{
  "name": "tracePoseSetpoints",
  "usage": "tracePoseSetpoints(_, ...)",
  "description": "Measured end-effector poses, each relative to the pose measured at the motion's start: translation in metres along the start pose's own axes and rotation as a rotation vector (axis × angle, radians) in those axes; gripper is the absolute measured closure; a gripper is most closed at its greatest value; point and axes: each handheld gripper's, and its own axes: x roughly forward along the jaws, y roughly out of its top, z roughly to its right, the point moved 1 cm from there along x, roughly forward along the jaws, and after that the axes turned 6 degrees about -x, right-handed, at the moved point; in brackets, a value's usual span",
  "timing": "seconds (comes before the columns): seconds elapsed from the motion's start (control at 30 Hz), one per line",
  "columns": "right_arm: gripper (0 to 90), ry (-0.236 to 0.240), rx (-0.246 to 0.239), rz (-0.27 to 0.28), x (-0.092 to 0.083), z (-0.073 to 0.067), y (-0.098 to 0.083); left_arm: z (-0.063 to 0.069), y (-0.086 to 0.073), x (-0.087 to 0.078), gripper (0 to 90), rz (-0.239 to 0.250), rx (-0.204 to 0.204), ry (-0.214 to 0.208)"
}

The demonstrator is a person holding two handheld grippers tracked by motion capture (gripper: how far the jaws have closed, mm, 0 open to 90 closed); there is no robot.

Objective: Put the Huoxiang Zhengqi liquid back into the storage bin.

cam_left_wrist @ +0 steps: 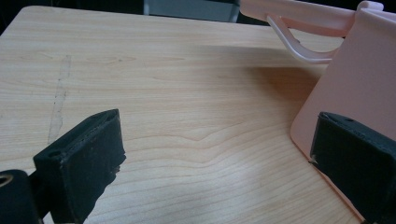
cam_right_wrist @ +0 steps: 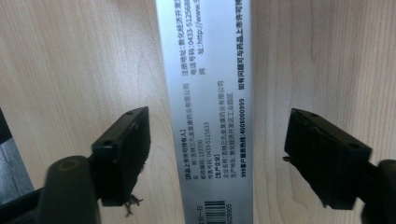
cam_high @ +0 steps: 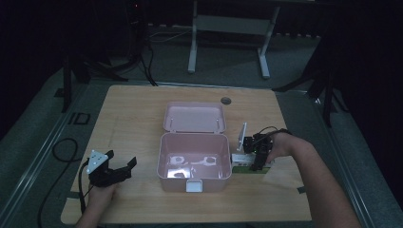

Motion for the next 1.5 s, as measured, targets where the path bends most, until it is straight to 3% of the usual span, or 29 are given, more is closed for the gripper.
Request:
tracePoseSetpoints(0.33, 48.7, -0.021, -0.041, -0.039, 0.007, -0.003, 0.003, 0.0, 0.0, 0.0, 3.1, 0.0, 0.004, 0.002)
tracePoseSetpoints(0.57, 59.6, -0.039, -0.073, -0.052, 0.006, -0.008, 0.007, 0.001, 0.0, 0.0, 3.1, 0.002, 0.002, 0.002)
tracePoseSetpoints(1.17, 61.5, -0.04, -0.082, -0.085, 0.004, -0.01, 0.009, 0.0, 0.0, 0.0, 3.1, 0.002, 0.003, 0.008)
tracePoseSetpoints(1.4, 61.5, -0.06, -0.007, -0.081, -0.014, -0.012, 0.004, 0.001, 0.0, 0.0, 3.1, 0.0, 0.004, 0.01)
tracePoseSetpoints(1.43, 61.5, -0.068, 0.026, -0.086, -0.021, -0.013, 0.004, 0.0, 0.0, 0.0, 3.1, -0.001, 0.003, 0.011)
tracePoseSetpoints(1.5, 61.5, -0.078, 0.047, -0.098, -0.028, -0.014, 0.004, 0.0, 0.0, 0.001, 3.1, 0.001, 0.0, 0.013)
